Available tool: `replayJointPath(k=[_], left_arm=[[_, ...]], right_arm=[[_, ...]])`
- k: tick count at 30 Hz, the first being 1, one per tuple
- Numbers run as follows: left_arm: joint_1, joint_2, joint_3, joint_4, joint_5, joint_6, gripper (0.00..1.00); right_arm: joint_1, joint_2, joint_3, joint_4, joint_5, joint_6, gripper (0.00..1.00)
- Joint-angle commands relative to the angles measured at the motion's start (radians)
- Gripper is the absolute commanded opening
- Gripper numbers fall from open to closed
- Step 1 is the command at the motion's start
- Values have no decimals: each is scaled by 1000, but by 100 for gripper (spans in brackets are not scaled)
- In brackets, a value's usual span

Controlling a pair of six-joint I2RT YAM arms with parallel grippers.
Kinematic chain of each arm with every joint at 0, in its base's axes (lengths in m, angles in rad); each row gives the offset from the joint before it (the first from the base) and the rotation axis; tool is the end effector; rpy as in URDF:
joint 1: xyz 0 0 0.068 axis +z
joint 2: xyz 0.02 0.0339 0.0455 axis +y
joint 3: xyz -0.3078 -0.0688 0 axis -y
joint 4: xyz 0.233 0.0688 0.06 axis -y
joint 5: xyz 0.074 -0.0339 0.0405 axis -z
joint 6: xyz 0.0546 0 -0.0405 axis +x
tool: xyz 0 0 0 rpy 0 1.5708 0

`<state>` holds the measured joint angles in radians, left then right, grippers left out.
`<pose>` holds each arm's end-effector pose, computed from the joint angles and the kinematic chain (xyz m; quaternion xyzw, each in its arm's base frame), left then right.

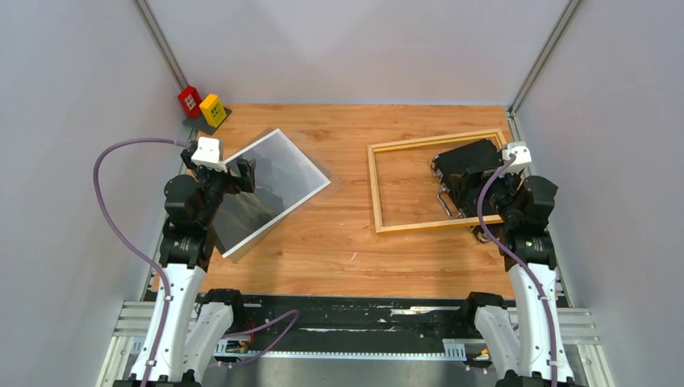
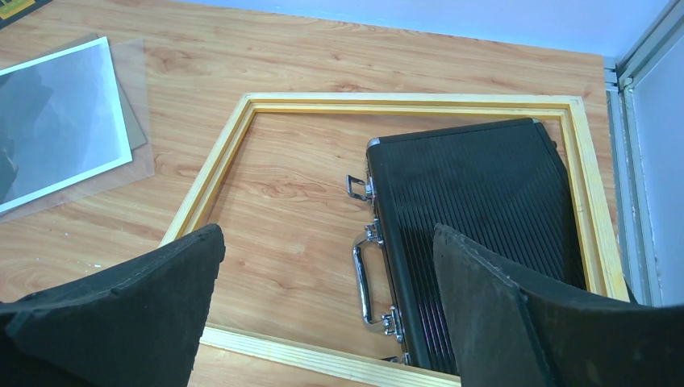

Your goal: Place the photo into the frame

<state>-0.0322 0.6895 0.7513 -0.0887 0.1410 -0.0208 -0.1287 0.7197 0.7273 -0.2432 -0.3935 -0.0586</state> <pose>0.1391 -0.0122 0.3801 0.0532 0.7145 -0.0689 0.6942 0.1436 0.0025 0.3491 -0.0940 0.7739 0.0961 0.6189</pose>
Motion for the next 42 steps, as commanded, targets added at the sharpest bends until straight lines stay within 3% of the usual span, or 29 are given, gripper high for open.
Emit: replayJointPath(k=[1, 15, 22, 29, 35, 42], left_arm=[[3, -5, -2, 24, 17, -6, 100], [4, -3, 5, 20, -10, 8, 100], [4, 0, 37, -23, -6, 42, 100], [4, 8, 18, -4, 10, 44, 100], [3, 10, 13, 3, 17, 41, 100], [4, 11, 5, 13, 29, 40, 100]], right_arm=[[-5, -2, 3, 10, -4, -13, 100], [-5, 2, 9, 7, 21, 3, 100], [-24, 69, 29, -17, 338, 125, 100], [-94, 137, -25, -13, 438, 236, 100], [-184, 224, 16, -147, 410, 279, 95], [-279, 177, -3, -214, 377, 284, 91]])
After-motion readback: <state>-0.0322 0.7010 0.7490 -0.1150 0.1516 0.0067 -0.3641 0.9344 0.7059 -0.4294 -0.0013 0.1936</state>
